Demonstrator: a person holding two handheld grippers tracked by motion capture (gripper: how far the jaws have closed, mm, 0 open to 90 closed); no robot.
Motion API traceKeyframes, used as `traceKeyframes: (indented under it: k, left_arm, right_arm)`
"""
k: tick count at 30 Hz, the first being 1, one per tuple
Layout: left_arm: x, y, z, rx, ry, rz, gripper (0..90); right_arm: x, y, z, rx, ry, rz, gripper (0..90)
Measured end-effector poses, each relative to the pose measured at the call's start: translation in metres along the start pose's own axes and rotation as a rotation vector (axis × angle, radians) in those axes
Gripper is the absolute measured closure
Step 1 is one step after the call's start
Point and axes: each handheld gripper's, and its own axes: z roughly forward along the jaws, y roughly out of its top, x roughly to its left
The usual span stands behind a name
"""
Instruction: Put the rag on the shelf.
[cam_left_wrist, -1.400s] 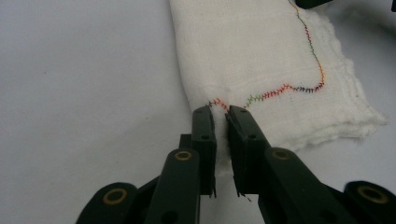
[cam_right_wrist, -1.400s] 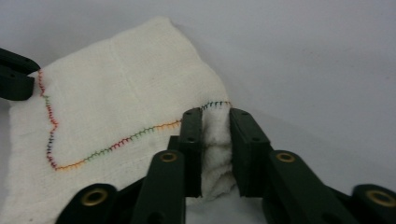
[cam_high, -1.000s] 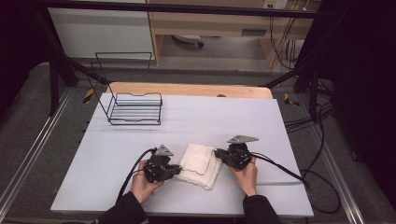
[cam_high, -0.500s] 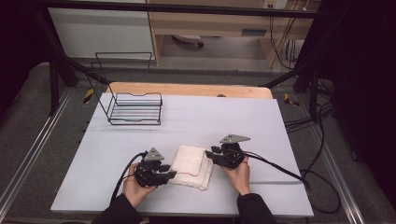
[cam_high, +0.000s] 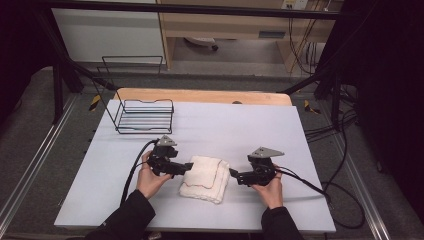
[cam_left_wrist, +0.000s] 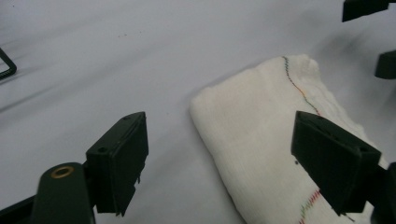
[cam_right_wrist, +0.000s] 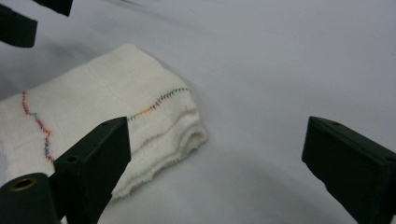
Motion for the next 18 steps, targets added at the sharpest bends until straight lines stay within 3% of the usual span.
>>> traceKeyframes:
  k: [6, 10, 12, 18]
  left_arm:
    - [0.004, 0.011, 0.028, 0.029, 0.05, 0.015, 17.0]
    - [0.005, 0.013, 0.037, 0.052, 0.066, 0.015, 24.9]
    - [0.006, 0.014, 0.042, 0.071, 0.065, 0.013, 35.6]
    - [0.008, 0.013, 0.05, 0.094, 0.059, -0.03, 48.8]
  right_arm:
    - [-0.004, -0.008, -0.006, -0.006, 0.004, 0.02, 4.6]
    - [-0.004, -0.008, -0.007, -0.004, 0.005, 0.022, 4.0]
    - [-0.003, -0.009, -0.007, -0.005, 0.005, 0.023, 4.0]
    - [-0.003, -0.009, -0.008, -0.003, 0.008, 0.026, 5.8]
